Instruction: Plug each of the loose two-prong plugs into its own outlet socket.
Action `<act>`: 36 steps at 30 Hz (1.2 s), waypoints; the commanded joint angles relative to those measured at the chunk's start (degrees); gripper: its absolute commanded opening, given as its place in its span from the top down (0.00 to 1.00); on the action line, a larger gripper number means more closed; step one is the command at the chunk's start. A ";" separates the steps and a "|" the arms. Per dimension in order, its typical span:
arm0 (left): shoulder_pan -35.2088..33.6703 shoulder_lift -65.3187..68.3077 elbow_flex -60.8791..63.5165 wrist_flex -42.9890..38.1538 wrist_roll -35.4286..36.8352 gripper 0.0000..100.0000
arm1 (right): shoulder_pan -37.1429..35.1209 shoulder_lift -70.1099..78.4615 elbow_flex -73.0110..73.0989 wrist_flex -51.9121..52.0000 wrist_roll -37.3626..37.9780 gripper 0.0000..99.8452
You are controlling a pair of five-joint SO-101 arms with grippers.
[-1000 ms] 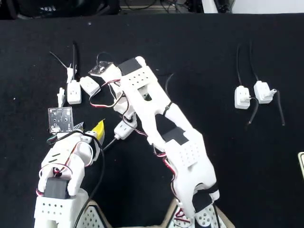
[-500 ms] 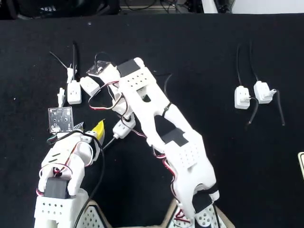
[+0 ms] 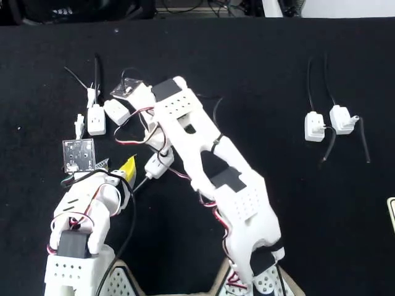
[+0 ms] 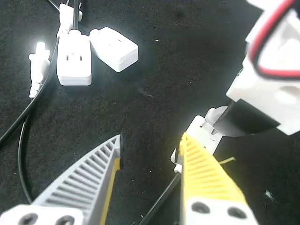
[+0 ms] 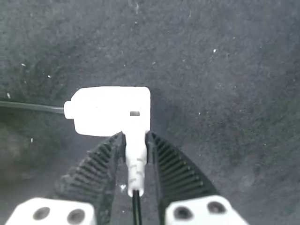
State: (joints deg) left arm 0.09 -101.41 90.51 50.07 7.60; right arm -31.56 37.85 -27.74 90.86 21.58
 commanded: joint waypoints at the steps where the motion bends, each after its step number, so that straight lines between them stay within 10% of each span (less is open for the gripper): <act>1: -0.66 -0.62 -1.10 -0.70 -0.35 0.80 | 2.55 -6.02 -0.75 3.25 0.53 0.99; 17: -0.66 -0.62 -0.92 -0.97 -0.35 0.80 | 11.69 -33.89 19.82 6.51 0.53 0.99; 30: -0.48 -0.62 -0.75 -1.05 -0.44 0.80 | 13.89 -66.68 90.51 -53.63 0.00 0.99; 36: -0.31 -0.62 -0.75 -1.05 -0.44 0.80 | 17.93 -66.33 97.36 -57.67 0.44 0.99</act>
State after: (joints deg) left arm 0.09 -101.41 90.51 50.07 7.60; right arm -17.41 -27.30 68.79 33.45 21.49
